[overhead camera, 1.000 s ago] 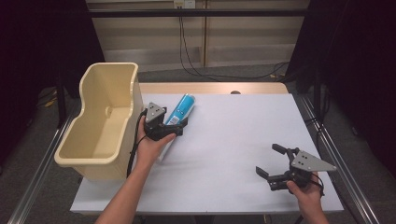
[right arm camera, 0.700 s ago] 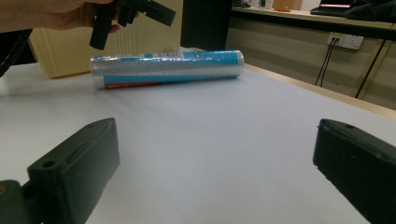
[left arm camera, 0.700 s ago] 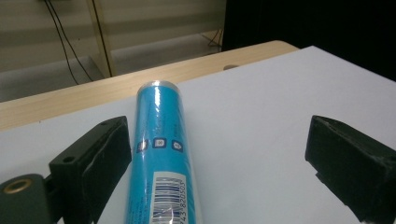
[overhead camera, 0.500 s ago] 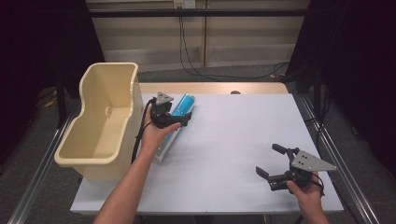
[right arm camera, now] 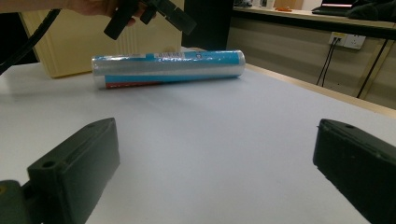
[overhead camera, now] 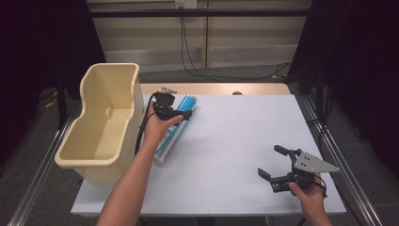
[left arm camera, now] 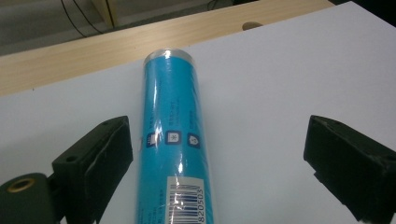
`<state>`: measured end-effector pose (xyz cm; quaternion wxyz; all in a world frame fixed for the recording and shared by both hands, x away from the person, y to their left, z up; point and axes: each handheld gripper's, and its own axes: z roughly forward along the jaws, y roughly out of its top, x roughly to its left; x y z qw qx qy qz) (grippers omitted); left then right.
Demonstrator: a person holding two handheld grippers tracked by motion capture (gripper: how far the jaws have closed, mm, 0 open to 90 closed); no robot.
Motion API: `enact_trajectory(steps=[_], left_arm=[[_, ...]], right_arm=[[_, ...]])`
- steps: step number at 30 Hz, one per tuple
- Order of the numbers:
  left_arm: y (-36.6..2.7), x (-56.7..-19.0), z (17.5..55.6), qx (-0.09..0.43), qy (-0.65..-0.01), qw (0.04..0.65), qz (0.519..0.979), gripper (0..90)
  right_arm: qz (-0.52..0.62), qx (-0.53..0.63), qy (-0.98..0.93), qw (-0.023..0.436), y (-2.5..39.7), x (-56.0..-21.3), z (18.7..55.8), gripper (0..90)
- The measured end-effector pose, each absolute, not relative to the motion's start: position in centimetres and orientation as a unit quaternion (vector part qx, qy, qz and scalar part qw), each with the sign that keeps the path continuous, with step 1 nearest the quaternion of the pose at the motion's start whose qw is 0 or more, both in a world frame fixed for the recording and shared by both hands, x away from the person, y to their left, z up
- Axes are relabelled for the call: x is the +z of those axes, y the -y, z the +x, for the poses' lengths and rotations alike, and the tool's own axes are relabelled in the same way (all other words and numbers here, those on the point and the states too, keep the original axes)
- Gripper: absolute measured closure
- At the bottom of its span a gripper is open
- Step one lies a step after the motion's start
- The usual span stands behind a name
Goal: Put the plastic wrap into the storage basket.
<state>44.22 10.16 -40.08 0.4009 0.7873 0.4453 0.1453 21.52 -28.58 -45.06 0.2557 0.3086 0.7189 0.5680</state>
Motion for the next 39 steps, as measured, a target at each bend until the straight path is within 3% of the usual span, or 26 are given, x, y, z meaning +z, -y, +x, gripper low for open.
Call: enact_trajectory(steps=[13, 21, 39], left_arm=[[-10.9, -40.7, 46.2, 0.065, -0.486, 0.32, 0.811, 6.7], [-10.1, -41.6, 46.9, 0.06, -0.471, 0.256, 0.842, 0.8], [-9.2, -44.1, 47.6, 0.059, -0.472, 0.183, 0.86, 24.6]], right_arm=[[0.309, 0.567, -0.72, 0.255, 28.7, -45.1, 21.5, 0.3], [0.308, 0.567, -0.72, 0.255, 28.6, -45.1, 21.5, 0.3], [0.31, 0.568, -0.719, 0.253, 28.8, -45.1, 21.5, 0.3]])
